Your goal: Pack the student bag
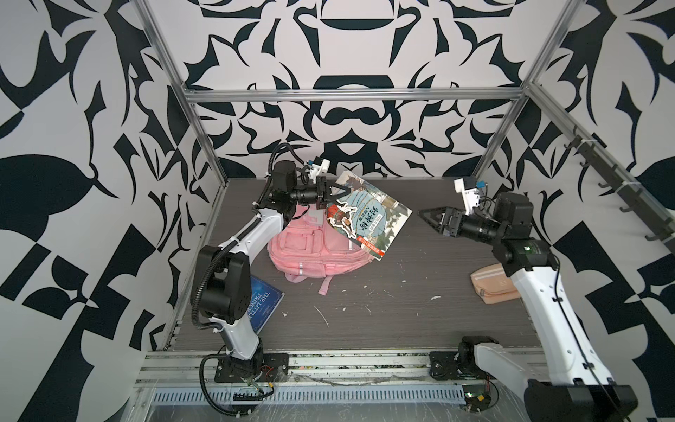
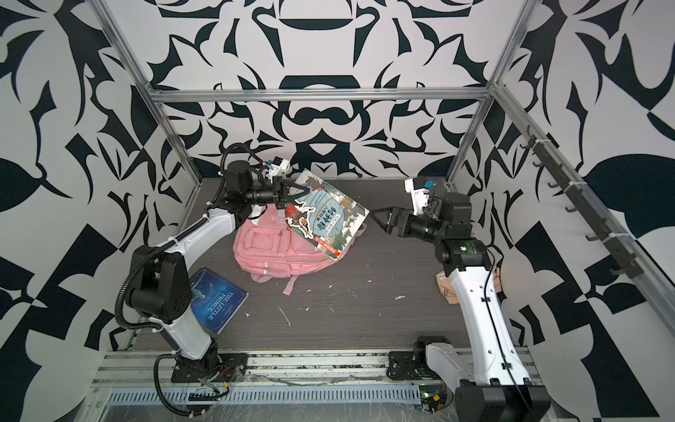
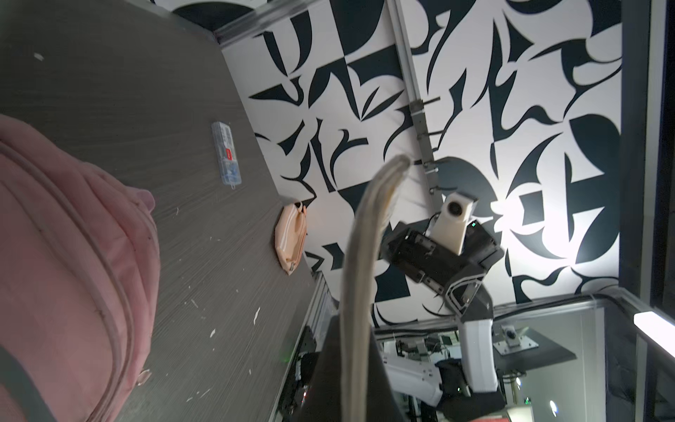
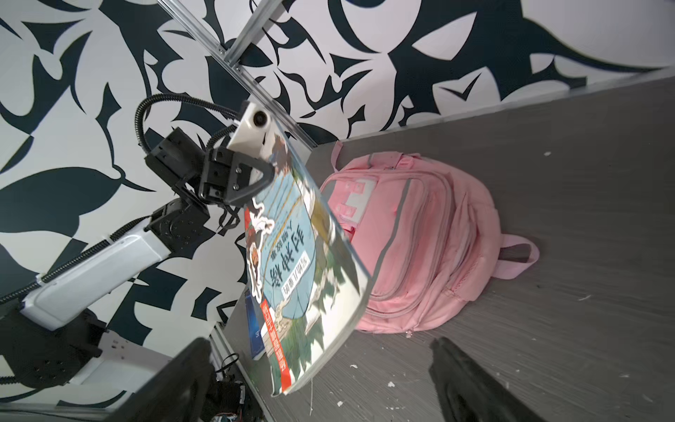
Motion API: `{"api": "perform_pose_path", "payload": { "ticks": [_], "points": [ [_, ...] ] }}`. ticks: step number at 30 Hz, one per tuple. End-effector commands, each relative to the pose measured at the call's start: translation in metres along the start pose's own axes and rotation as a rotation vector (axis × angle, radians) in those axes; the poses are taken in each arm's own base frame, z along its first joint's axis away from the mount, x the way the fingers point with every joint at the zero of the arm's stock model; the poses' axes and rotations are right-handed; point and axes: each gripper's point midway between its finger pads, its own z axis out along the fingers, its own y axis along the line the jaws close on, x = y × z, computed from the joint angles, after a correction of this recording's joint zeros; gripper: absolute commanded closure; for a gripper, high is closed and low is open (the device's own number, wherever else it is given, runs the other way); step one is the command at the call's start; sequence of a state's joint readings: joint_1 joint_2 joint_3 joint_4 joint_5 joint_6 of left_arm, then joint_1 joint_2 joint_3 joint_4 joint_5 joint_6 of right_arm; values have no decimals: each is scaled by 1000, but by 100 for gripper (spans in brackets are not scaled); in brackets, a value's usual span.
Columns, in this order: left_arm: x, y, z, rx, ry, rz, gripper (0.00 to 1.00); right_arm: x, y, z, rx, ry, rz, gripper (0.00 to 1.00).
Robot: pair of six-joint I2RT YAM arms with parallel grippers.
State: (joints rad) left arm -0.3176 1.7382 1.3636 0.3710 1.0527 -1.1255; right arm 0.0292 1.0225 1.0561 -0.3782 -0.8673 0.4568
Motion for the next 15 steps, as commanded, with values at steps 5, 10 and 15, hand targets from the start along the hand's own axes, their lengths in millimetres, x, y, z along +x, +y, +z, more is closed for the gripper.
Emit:
{"api": "perform_pose_path", "payload": {
  "ticks": [5, 10, 15],
  "points": [
    [-25, -31, 7, 69, -67, 7, 100, 1, -7, 32, -105, -41, 69, 1],
    [-24, -25, 15, 72, -55, -18, 100, -12, 11, 65, -201, -71, 48, 3],
    [-27, -25, 17, 75, -70, -22, 100, -13, 27, 92, -293, -84, 74, 10]
  ]
}}
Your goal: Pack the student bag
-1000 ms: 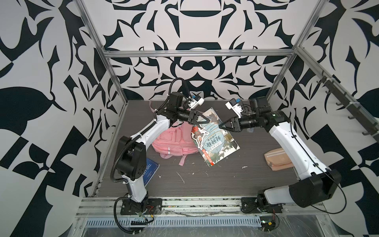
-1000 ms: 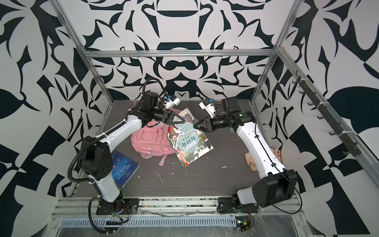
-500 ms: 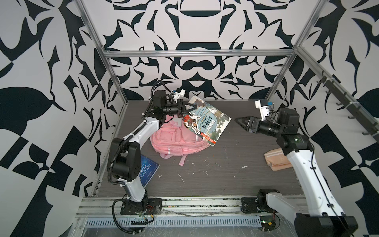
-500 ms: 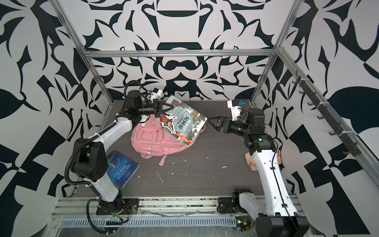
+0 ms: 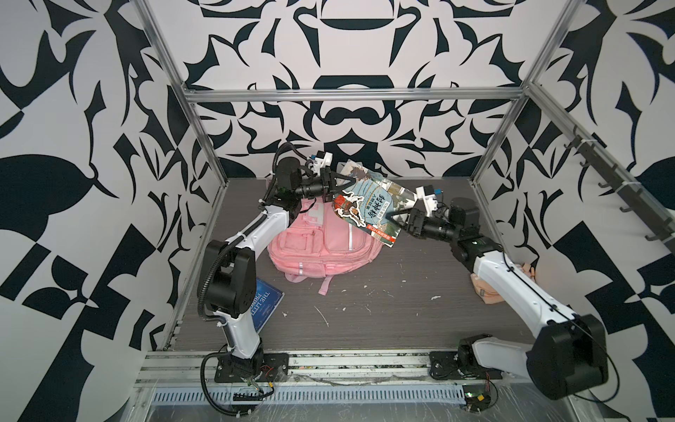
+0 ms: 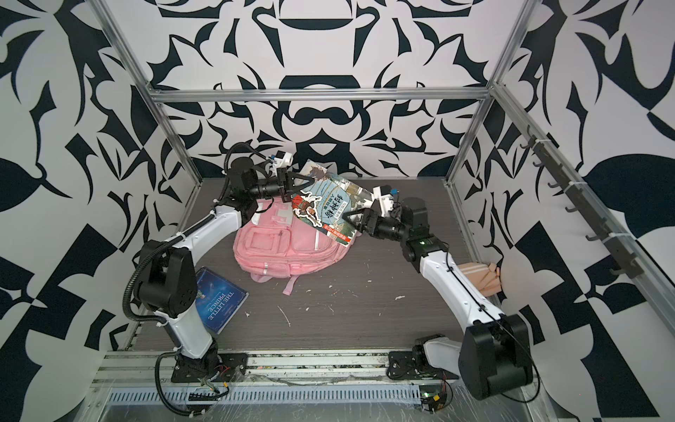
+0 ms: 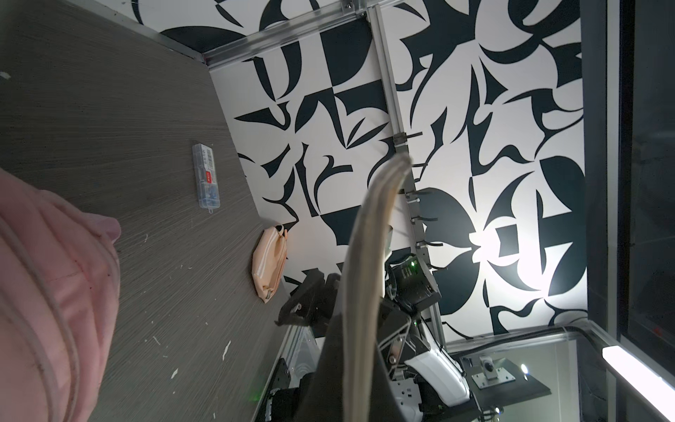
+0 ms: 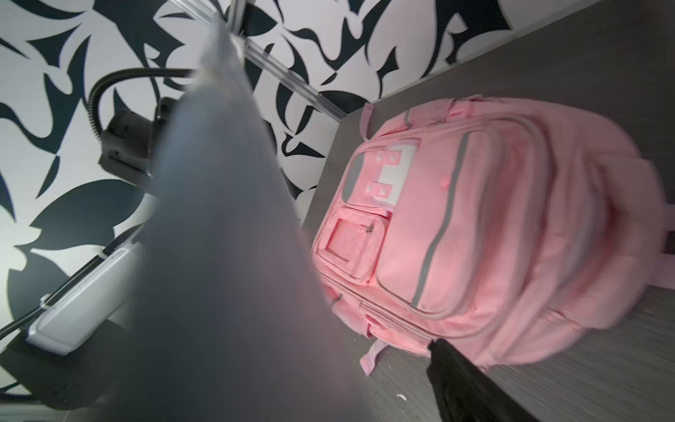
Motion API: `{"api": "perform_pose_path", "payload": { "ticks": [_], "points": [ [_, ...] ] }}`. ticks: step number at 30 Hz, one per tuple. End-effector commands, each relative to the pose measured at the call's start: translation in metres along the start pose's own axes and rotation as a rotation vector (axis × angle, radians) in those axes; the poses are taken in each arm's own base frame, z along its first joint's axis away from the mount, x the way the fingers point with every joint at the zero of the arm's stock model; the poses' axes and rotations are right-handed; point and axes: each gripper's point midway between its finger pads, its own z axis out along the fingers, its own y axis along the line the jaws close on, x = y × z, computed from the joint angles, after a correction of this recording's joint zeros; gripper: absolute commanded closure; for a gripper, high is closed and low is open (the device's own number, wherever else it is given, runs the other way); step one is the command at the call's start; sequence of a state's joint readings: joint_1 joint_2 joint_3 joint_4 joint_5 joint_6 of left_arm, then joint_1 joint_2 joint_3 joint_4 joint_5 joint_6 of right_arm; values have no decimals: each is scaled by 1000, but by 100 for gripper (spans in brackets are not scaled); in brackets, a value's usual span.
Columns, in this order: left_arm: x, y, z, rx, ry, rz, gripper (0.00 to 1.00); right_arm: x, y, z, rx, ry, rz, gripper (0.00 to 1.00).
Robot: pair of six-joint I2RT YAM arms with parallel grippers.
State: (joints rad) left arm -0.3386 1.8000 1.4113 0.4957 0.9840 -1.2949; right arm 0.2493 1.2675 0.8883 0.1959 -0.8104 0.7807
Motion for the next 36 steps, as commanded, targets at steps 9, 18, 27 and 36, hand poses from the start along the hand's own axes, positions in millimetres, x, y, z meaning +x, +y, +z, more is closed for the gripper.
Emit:
{"api": "perform_pose_path", "payload": {
  "ticks": [9, 18, 27, 36],
  "points": [
    [-5, -26, 3, 54, -21, 55, 100, -26, 52, -14, -175, -182, -88, 46],
    [-1, -27, 3, 43, -4, 60, 100, -23, 55, -34, -121, -248, -146, 68],
    [4, -22, -8, -107, -44, 112, 47, -41, 48, -37, -75, -320, -136, 100],
    [32, 53, -41, -829, 62, 173, 1, -59, -4, -124, 228, -387, -167, 100]
  ]
}}
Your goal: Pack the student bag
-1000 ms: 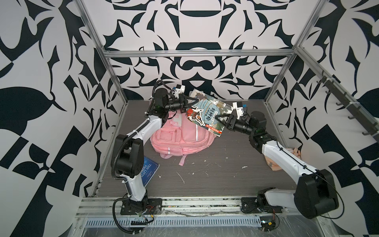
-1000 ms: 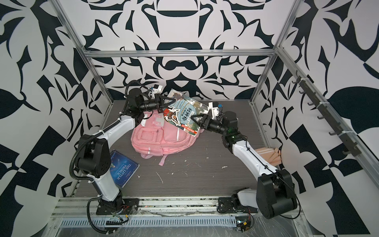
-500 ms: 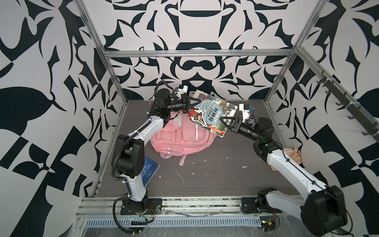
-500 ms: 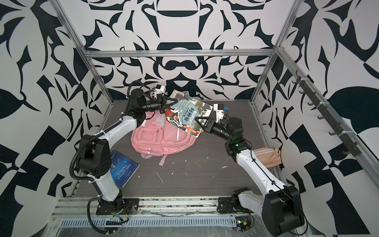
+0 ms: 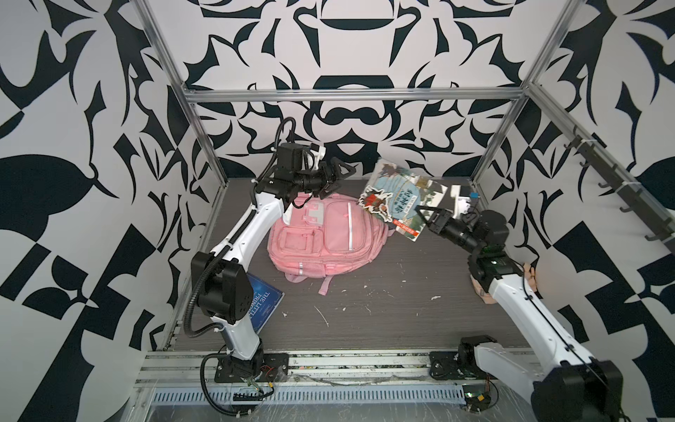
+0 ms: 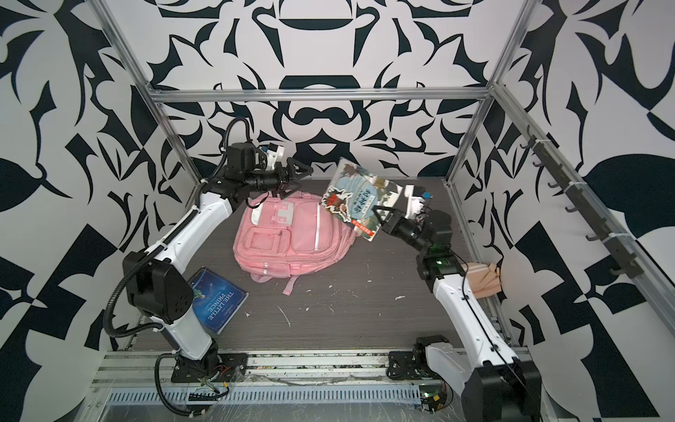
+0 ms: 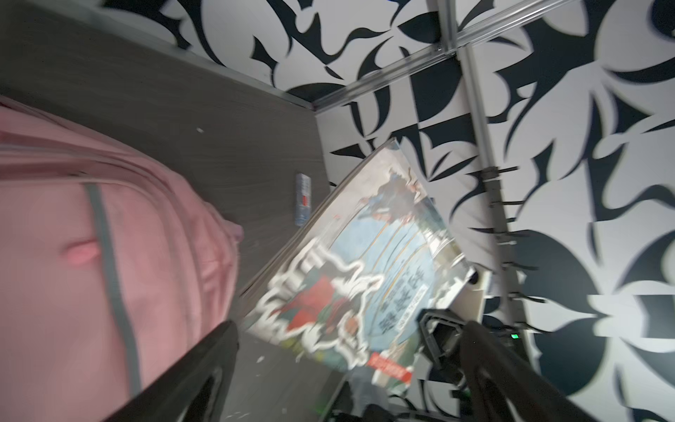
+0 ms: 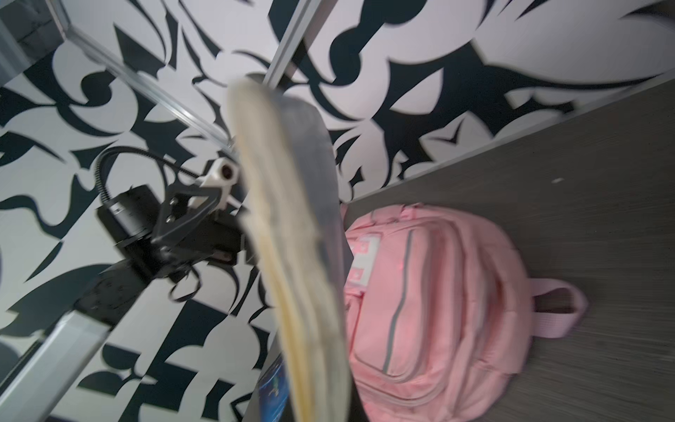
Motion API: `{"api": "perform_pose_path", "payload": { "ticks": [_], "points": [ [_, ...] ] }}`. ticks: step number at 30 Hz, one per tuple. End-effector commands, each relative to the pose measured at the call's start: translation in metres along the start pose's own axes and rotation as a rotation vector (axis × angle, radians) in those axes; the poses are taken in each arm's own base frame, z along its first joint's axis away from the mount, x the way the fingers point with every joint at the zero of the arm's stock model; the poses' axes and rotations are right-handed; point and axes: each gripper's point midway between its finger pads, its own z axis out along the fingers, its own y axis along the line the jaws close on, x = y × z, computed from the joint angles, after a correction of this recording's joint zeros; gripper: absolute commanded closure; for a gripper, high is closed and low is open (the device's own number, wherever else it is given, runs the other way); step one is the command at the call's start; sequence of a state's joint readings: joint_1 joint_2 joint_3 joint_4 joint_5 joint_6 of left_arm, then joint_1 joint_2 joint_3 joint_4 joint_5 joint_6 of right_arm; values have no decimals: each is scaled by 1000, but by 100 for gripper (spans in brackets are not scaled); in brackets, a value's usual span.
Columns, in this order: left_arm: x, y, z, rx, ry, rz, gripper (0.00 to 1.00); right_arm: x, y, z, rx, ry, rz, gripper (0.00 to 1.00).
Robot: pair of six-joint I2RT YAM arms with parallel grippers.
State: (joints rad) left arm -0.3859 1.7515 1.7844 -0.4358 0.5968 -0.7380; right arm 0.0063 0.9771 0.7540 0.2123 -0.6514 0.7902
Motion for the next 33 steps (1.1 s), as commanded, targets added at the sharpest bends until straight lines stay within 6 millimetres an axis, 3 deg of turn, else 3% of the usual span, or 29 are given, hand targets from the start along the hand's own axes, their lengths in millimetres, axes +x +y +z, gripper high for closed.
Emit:
{"api": "perform_pose_path", "payload": {
  "ticks": [1, 3, 5, 8, 15, 19, 24, 29, 33],
  "points": [
    [62, 61, 0, -394, 221, 74, 5, -18, 1, -24, 64, 19, -123, 100],
    [84, 73, 14, -462, 303, 73, 12, -16, -12, -30, 163, 83, -163, 100],
    [105, 74, 34, -481, 360, 90, 13, -14, -23, -35, 244, 123, -182, 100],
    [125, 80, 63, -532, 402, 114, 19, -21, -24, -44, 313, 111, -225, 100],
    [154, 99, 126, -673, 474, 278, 20, -17, -56, -56, 466, 75, -179, 100],
    [155, 110, 150, -698, 469, 316, 21, -16, -59, -63, 501, 53, -178, 100],
    [137, 111, 141, -757, 426, 359, 31, -13, -58, -68, 517, 70, -196, 100],
    [112, 111, 100, -863, 341, 369, 30, -13, -51, -67, 476, 47, -174, 100],
    [103, 131, 88, -920, 325, 330, 25, -11, -48, -65, 443, 27, -144, 100]
  ]
}}
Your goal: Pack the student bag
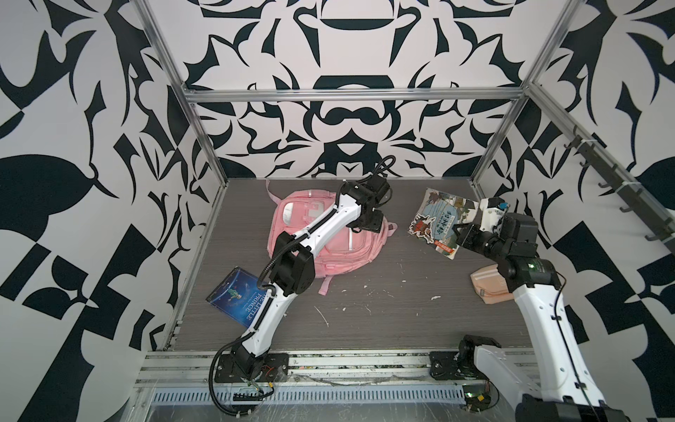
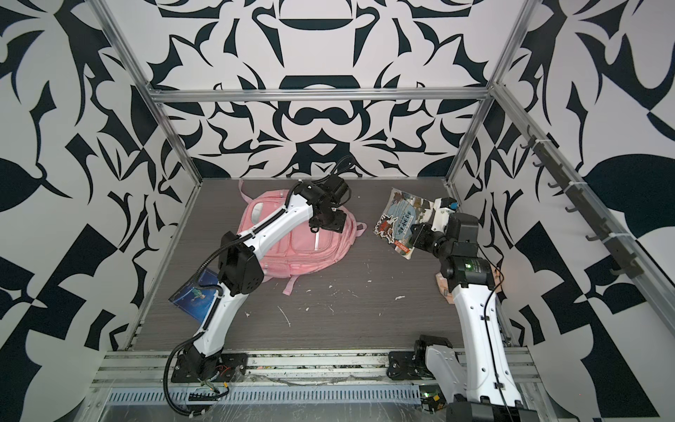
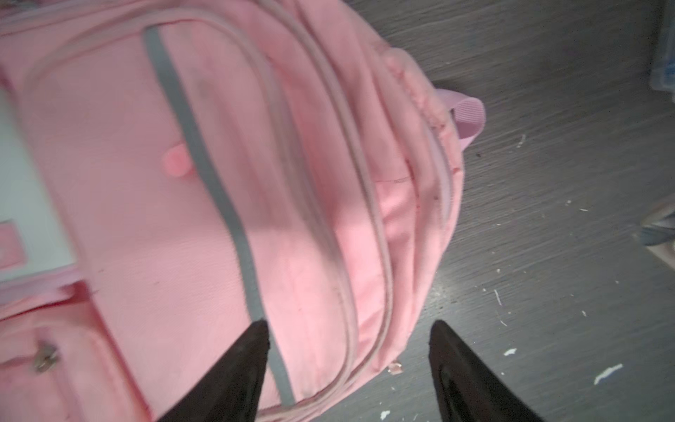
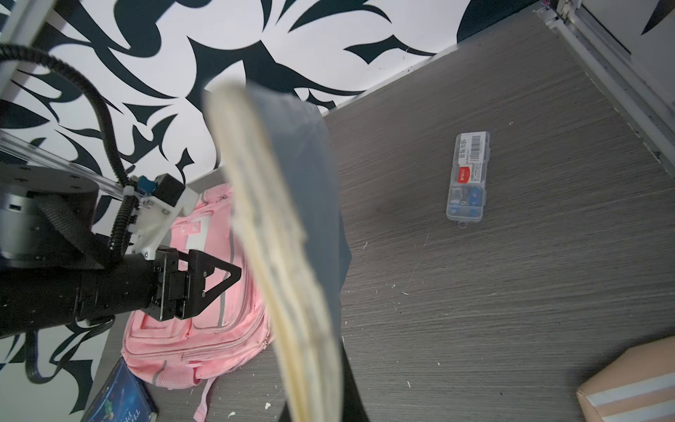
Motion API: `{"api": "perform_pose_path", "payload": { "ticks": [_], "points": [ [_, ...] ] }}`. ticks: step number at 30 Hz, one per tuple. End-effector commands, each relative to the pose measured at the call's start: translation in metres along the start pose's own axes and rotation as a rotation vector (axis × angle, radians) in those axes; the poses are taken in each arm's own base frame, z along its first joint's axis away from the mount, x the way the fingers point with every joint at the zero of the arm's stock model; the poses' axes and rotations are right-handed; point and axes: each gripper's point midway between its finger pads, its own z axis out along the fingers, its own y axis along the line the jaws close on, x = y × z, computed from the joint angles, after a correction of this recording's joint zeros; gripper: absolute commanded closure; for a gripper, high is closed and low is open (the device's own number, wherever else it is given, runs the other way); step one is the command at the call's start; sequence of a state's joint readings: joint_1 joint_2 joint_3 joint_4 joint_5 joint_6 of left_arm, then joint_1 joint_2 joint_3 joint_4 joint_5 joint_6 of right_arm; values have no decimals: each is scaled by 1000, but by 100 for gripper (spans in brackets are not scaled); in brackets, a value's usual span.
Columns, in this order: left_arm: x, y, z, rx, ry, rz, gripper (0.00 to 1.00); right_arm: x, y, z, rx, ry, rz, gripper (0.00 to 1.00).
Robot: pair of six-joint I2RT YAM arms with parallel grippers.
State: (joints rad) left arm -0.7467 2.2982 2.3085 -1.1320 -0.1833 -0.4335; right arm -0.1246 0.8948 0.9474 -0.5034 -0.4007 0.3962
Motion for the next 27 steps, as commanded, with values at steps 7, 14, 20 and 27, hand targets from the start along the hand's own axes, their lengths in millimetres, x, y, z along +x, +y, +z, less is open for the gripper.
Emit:
{"api": "perform_pose_path", "payload": {
  "ticks": [7, 14, 20, 27],
  "points": [
    [-15, 15, 16, -52, 1, -101, 29, -9, 9, 4, -62, -35, 36, 100],
    [-15, 2, 54, -20, -4, -106, 33, -5, 10, -1, -64, -35, 41, 100],
    [-1, 3, 80, -47, 60, -81, 50, -4, 11, -9, -56, -51, 36, 100],
    [-1, -2, 72, 5, 47, -58, 87, -3, 11, -12, -59, -64, 39, 100]
  ]
}}
